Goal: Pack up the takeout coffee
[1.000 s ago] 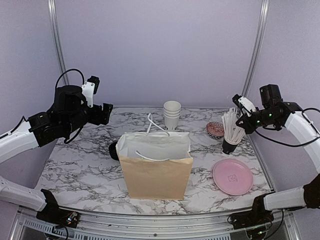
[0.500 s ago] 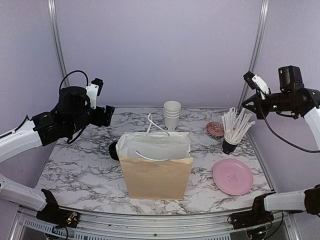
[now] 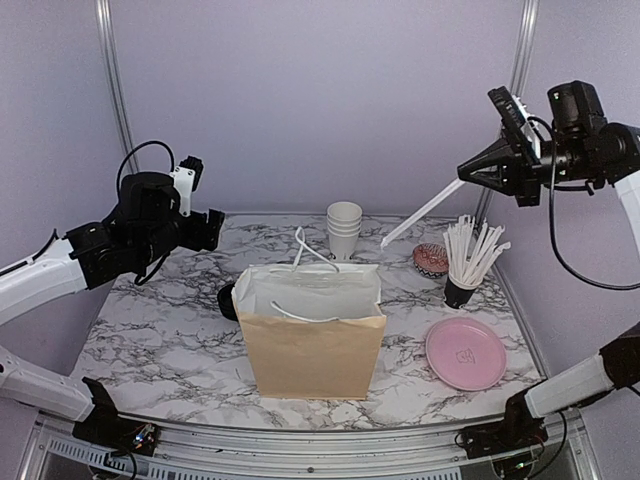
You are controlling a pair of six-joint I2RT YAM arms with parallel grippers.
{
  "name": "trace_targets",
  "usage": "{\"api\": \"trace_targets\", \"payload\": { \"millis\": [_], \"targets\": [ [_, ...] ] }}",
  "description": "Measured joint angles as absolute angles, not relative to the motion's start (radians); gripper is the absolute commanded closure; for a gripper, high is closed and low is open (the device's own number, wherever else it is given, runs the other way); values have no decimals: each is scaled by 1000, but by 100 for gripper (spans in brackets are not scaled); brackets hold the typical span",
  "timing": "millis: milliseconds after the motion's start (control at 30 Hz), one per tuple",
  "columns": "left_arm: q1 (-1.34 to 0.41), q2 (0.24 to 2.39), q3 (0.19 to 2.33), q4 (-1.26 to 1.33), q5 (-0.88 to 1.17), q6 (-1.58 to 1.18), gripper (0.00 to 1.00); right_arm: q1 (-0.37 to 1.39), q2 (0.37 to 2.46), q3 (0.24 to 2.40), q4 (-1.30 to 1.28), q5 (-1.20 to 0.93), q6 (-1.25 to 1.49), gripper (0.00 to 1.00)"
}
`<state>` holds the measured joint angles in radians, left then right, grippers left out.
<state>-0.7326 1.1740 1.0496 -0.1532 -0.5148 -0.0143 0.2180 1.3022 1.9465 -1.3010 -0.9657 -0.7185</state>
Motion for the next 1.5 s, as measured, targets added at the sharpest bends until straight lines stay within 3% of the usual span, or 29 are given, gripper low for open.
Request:
{"api": "trace_targets", "payload": {
  "millis": [533, 1000, 1067, 1167, 1233, 1500],
  "targets": [
    [-630, 1238, 1050, -153, -485, -21, 7, 692, 1446, 2011, -1339, -1033, -778, 100],
    [-625, 1237, 1050, -153, -459, -20, 7, 873, 1645, 1881, -955, -924, -620, 100],
    [-625, 1237, 1050, -153, -453, -19, 7, 891, 1686, 1894, -931, -924, -610, 92],
    [-625, 1235, 1050, -153, -445, -19, 7, 916, 1737, 1896, -919, -902, -596, 65],
    [-625, 1235, 1050, -153, -440, -19, 7, 923, 1757, 1896, -924, -888, -589, 55],
    [-625, 1235, 1050, -154, -419, -19, 7, 899, 1724, 1932, -994, -823, -632, 51]
  ]
}}
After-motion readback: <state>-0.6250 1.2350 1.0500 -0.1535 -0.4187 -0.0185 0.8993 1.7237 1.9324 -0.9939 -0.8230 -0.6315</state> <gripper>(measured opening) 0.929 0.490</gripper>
